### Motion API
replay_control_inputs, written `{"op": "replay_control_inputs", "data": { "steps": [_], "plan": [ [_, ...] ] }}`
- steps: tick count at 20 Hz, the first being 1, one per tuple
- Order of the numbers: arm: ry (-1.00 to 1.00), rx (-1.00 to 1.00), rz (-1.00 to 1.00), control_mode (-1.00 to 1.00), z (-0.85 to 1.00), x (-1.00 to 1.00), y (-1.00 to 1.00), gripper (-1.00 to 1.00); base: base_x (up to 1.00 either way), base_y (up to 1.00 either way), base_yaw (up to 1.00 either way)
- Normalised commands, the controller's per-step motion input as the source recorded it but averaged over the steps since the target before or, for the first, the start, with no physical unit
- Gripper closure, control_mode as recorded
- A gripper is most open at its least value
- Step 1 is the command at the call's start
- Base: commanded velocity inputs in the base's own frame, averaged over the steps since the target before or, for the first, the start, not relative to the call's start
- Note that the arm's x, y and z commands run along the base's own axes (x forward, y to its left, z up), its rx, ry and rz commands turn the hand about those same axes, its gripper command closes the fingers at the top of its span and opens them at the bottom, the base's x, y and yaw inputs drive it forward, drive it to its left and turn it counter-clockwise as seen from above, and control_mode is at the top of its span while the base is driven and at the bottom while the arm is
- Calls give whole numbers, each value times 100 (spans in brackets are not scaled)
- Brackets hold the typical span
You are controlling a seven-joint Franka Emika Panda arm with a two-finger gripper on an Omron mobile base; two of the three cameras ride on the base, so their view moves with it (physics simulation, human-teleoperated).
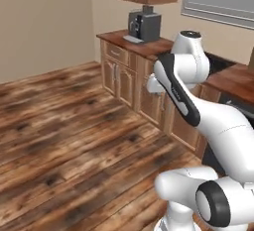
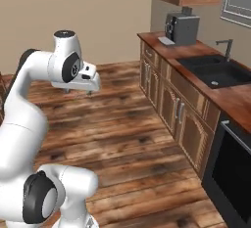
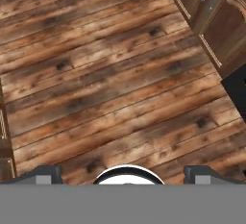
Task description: Pick the sweet potato from the counter and place it in the microwave.
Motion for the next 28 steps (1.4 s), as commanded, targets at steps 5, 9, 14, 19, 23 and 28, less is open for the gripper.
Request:
{"op": "replay_control_inputs", "data": {
  "steps": [5,9,14,19,23,28],
  "plan": [
    [0,0,0,100,0,0,0,-100,92,0,-60],
    [0,0,0,100,0,0,0,-100,70,5,-69],
    [0,0,0,100,0,0,0,-100,56,7,-74],
    [0,0,0,100,0,0,0,-100,45,8,-78],
    [0,0,0,100,0,0,0,-100,75,30,-71],
    [0,0,0,100,0,0,0,-100,100,48,-58]
  ]
}}
